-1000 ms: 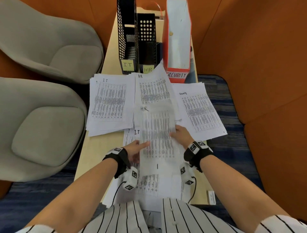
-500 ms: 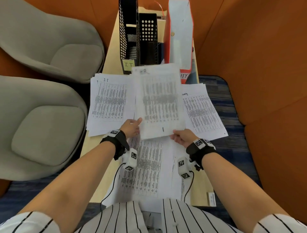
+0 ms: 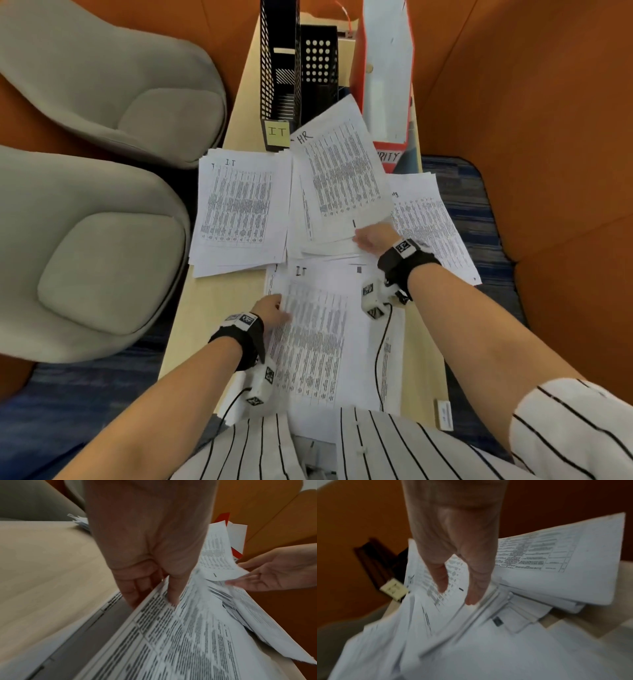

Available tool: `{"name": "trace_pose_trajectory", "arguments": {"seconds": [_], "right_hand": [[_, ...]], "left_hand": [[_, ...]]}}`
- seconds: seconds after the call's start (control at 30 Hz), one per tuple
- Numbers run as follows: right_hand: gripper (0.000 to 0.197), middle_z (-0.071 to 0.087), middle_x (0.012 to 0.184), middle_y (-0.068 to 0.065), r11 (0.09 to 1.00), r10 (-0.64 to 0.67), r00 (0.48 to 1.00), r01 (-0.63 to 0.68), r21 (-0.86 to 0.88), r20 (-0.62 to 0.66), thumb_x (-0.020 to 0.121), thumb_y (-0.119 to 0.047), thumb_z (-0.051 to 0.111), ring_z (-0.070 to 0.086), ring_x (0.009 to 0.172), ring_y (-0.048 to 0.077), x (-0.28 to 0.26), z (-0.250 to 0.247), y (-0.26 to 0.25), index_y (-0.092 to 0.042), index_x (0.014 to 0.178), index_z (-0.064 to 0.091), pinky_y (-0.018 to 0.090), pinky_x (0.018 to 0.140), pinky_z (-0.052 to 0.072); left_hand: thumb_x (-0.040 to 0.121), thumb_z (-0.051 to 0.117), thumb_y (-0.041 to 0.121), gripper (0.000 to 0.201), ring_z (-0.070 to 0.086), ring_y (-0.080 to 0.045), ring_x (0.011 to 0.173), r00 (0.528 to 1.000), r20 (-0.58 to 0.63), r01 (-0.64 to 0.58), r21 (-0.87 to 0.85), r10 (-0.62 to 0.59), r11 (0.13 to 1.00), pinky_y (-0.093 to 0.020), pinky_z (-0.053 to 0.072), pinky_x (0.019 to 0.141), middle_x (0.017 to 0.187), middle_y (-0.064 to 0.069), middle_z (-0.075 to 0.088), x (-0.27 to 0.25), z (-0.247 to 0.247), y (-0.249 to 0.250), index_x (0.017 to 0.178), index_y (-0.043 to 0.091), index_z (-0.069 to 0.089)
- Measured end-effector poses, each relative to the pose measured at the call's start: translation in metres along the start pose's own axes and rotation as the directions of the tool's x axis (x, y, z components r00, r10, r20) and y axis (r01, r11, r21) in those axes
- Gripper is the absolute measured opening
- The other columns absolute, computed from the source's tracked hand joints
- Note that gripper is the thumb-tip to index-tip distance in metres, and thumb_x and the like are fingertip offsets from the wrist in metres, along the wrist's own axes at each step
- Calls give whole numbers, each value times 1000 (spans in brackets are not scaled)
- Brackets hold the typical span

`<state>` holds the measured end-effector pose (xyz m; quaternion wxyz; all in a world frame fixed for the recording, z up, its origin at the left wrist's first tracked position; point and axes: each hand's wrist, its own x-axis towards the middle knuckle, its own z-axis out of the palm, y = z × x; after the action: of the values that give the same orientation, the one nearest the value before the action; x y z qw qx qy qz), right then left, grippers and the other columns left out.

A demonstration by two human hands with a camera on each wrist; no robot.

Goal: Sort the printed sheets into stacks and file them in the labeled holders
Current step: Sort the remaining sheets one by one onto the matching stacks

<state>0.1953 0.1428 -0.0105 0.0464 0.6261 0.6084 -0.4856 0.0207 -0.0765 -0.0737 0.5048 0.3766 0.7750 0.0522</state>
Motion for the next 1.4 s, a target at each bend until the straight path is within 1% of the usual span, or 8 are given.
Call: {"name": "trace_pose_trajectory", "arguments": {"seconds": [0.13,0.27,0.4,0.5,0.77,0.87,1.07,1.4], "right_hand": [[106,39,150,11,992,-23,975,50,-115,221,71,-33,84,41,135,32,-15,24,28,-10,152,18,49,111,35],[22,64,99,-1,908,-168,895,303,-289,413,79,-12,75,60,98,18,-30,33,46,-24,93,64,32,87,45],[17,69,93,6,951,-304,953,304,54,-4,83,-5,64,63,90,23,-21,24,57,-22,80,64,35,87,47],[22,63,101,6,975,-159,955,193,114,-251,89,-16,61,59,96,24,-17,22,62,-13,111,59,35,91,48],[101,28,149,17,888,-109,993,115,-446,40,74,-34,80,33,136,38,-17,77,69,-19,151,16,48,109,37],[110,23,149,16,827,-90,994,109,-551,62,69,-43,82,29,137,40,-14,84,67,-23,152,12,53,107,38],[113,26,145,13,786,-109,994,90,-612,6,69,-35,84,37,129,38,-9,91,73,-19,151,9,49,97,45],[115,26,139,13,778,-87,996,66,-625,-3,58,-42,89,35,127,33,-2,87,77,-8,145,19,42,107,39]], "left_hand": [[92,54,17,22,54,-24,94,986,-126,-129,-182,107,975,-34,45,85,106,-12,57,-3,-4,4,112,9,49],[86,62,36,50,55,-30,113,988,-38,-156,-303,152,940,-42,46,98,130,-11,54,-7,-10,6,127,14,42],[84,64,15,36,60,-26,104,966,252,-39,-104,65,994,-42,52,90,111,-2,61,-22,-18,10,119,13,54],[80,50,-7,23,56,-21,89,985,-148,-119,-188,92,975,-29,44,73,89,-5,61,-16,-42,14,89,14,57],[85,38,-5,54,58,-32,78,636,-742,-202,-426,-213,882,-46,52,69,95,-12,56,19,-144,10,129,23,26],[86,31,-11,43,49,-24,70,678,-728,-136,-258,-100,957,-33,43,59,91,-7,50,27,-164,14,115,17,43],[90,43,-8,46,43,-37,129,849,-528,69,88,-12,994,-38,34,108,143,-21,39,54,-196,25,134,0,48],[86,44,-9,57,23,-41,138,875,-476,97,344,84,934,-45,26,114,154,-17,14,75,-205,25,137,16,45]]}}
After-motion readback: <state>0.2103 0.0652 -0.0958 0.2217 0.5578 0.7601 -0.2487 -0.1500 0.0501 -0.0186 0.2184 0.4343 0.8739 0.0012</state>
